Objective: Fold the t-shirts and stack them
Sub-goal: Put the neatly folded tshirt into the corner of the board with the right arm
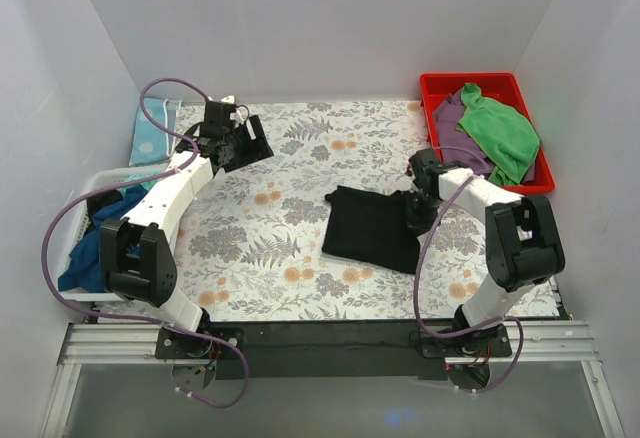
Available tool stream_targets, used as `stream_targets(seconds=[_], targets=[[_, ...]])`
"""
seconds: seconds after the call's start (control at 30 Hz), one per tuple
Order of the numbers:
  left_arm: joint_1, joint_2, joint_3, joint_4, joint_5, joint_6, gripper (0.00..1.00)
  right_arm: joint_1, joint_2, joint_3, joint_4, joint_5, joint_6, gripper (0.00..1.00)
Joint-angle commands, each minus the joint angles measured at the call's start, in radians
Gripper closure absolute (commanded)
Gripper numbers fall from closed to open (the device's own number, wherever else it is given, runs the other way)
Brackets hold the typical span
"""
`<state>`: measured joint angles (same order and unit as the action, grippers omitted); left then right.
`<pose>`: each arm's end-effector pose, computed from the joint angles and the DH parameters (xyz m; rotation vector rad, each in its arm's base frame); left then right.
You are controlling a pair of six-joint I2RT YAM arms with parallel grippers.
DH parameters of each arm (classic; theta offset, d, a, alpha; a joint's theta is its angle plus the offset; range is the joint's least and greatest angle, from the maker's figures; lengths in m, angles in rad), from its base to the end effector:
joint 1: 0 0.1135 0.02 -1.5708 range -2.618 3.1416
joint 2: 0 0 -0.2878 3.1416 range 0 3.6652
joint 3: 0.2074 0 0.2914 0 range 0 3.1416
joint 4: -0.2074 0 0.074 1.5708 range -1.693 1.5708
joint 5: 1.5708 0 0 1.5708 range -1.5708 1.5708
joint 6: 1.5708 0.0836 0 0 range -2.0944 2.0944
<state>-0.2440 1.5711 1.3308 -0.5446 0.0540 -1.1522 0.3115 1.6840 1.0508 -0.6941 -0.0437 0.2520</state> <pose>0.4091 -0.1065 0.2804 -1.0627 2.2404 -0.7119 0.3376 0.1125 0.1262 -0.0945 2.9140 0.1604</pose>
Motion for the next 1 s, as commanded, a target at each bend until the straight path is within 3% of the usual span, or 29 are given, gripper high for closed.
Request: stream_targets(seconds=[0.0,0.17,0.47,0.77,0.97], targets=[[0.005,0.016,0.027,0.025,0.032,0.0,0.27,-0.07,-0.086,-0.077,-0.16,0.188,-0.02,0.99],[0.005,0.035,0.027,0.032,0.055,0.002,0.27,-0.172,-0.127,-0.121,-0.192,0.339,-0.014,0.99],[0.005,-0.006,-0.008,0.031,0.052,-0.012,0.28,-0.373,-0.093,-0.055,-0.229,0.573,0.036,0.99],[0.005,-0.094,-0.096,0.049,0.026,-0.021,0.28,-0.43,-0.054,0.011,-0.208,0.838,0.05,0.99],[0.006,-0.1,-0.113,0.057,0.04,-0.027,0.28,-0.471,0.051,0.08,-0.219,0.929,0.072,0.99]])
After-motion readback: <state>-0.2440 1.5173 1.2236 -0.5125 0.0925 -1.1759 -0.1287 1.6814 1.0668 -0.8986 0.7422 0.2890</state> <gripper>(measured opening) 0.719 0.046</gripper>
